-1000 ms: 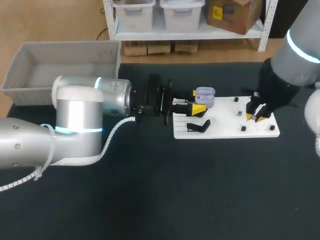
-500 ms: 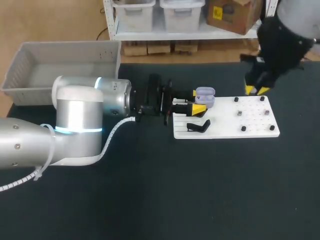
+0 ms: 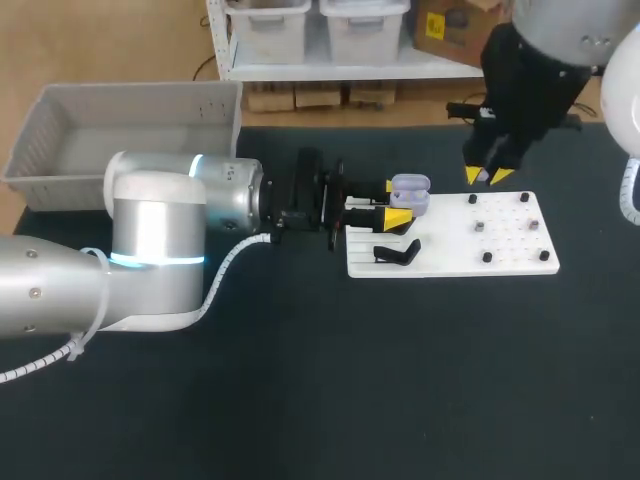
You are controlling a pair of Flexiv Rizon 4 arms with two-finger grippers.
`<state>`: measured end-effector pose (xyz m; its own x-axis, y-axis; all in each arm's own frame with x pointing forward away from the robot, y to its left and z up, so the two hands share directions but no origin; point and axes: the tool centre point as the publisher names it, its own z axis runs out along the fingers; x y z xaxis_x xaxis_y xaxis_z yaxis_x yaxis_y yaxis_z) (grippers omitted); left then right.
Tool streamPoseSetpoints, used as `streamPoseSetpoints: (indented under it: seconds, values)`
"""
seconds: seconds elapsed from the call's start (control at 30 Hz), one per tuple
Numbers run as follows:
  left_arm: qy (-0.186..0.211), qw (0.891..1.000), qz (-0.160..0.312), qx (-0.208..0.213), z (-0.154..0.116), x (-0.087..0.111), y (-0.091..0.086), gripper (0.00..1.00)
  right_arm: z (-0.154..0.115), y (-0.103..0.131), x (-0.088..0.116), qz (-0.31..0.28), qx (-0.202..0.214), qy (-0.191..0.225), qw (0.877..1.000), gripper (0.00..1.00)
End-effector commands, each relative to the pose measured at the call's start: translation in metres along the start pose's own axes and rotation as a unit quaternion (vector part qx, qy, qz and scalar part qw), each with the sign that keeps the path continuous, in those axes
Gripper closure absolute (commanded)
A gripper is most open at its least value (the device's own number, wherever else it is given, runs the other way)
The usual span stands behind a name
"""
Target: Pick up each earbud case from the left stands, insert the matching earbuds, close the lid, and place the case in the box.
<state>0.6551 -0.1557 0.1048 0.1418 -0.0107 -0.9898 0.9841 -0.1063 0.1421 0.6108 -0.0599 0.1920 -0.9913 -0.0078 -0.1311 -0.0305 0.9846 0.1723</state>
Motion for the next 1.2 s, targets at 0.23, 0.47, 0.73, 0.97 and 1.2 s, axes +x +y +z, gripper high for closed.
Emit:
streamPoseSetpoints:
  seconds: [0.23, 0.47, 0.73, 0.97, 1.2]
  values:
    - [0.001, 1.000, 0.000, 0.000, 0.000, 0.000, 0.000, 1.00, 0.008, 0.021, -0.005, -0.065, 0.014, 0.022, 0.998, 1.00]
    - [0.001, 1.000, 0.000, 0.000, 0.000, 0.000, 0.000, 1.00, 0.012, 0.043, -0.012, -0.140, 0.023, 0.029, 0.989, 1.00]
    - [0.001, 1.000, 0.000, 0.000, 0.000, 0.000, 0.000, 1.00, 0.025, 0.057, -0.022, -0.171, 0.033, 0.044, 0.984, 1.00]
    - [0.001, 1.000, 0.000, 0.000, 0.000, 0.000, 0.000, 1.00, 0.035, 0.065, -0.024, -0.198, 0.046, 0.065, 0.977, 1.00]
    - [0.001, 1.000, 0.000, 0.000, 0.000, 0.000, 0.000, 1.00, 0.044, 0.068, -0.024, -0.207, 0.049, 0.081, 0.974, 1.00]
